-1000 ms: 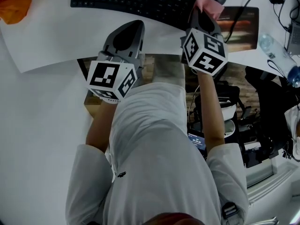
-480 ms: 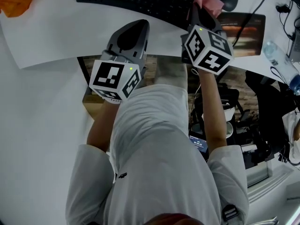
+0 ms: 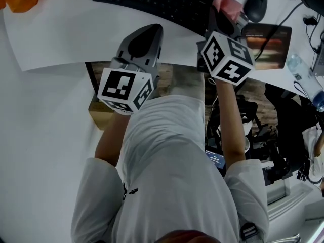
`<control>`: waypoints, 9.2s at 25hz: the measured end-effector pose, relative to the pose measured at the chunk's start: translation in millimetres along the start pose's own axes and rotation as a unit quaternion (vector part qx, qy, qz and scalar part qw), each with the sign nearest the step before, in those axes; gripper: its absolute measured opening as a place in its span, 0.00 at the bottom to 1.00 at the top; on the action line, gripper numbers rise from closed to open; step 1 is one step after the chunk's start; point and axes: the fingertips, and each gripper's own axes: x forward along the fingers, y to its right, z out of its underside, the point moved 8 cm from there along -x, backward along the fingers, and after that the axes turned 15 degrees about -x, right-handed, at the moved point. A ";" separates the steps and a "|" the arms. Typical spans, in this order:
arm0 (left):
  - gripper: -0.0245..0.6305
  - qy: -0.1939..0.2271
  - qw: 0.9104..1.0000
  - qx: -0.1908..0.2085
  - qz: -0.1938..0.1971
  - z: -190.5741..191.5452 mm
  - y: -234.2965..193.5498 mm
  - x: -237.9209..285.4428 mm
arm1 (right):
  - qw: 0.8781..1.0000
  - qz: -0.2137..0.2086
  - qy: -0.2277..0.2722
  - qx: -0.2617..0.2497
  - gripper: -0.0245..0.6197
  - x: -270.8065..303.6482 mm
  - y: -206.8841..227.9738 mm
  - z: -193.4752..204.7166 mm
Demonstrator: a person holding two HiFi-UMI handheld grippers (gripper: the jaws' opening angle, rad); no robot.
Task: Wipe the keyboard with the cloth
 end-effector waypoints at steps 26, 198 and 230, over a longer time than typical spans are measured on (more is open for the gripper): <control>0.07 0.035 0.999 -0.031 -0.023 -6.1 -34.3 -27.8 | 0.996 -0.090 0.007 0.001 0.07 43.8 -74.6 -36.7; 0.07 -0.039 0.996 0.064 0.055 35.2 41.8 -12.5 | 0.971 0.056 -0.028 0.230 0.07 -87.0 30.6 127.3; 0.07 -0.008 0.999 0.032 0.024 26.2 18.1 -31.1 | 0.976 -0.044 -0.053 0.204 0.07 -43.7 -26.4 96.4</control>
